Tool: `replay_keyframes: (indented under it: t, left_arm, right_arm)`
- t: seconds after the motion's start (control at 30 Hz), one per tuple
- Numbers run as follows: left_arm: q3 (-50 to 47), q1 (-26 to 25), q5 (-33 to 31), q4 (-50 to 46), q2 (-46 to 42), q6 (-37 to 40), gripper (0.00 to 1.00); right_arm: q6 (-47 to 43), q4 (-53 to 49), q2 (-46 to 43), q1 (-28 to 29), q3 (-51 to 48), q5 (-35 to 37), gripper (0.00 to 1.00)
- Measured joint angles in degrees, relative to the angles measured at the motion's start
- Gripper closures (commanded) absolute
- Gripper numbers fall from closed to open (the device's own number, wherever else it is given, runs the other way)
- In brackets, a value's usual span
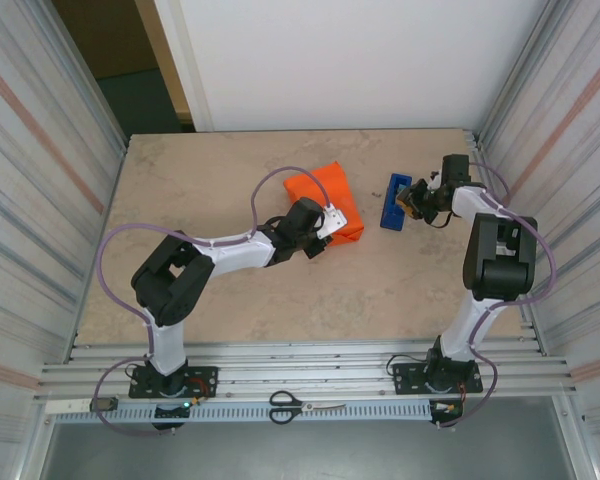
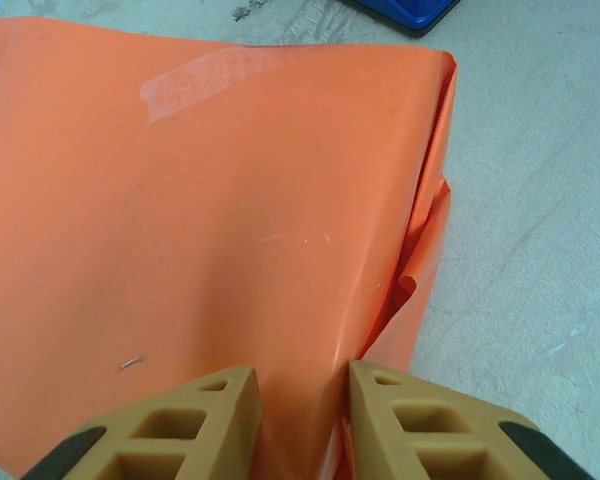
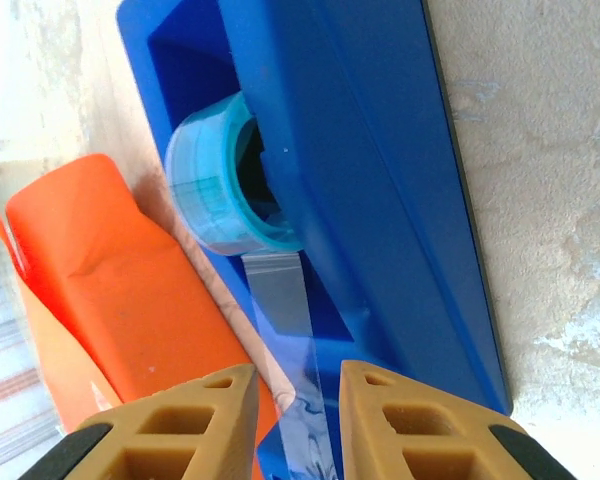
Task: Wrap the gift box in paper
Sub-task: Tear off the tape with the cutter.
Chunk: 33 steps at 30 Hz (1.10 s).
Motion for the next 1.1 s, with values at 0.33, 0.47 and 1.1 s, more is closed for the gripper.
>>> replay_keyframes:
  t: [0.33, 0.47, 1.1]
  left_arm:
    - [0.11, 0.00, -0.04, -0.13, 0.13, 0.00, 0.71]
    - [0.11, -0.04, -0.24, -0.13, 0.13, 0.00, 0.72]
    - [0.22, -0.13, -0.61, -0.17, 0.35, 0.00, 0.73]
  right_arm:
    - [0.22, 1.29, 1.27, -0.28, 0.00, -1.57, 0.80]
    - [0.81, 2.45, 1.27, -0.28, -0.02, -2.54, 0.86]
    - [2.43, 2.86, 1.07, -0.39, -0.09, -3.08, 1.00]
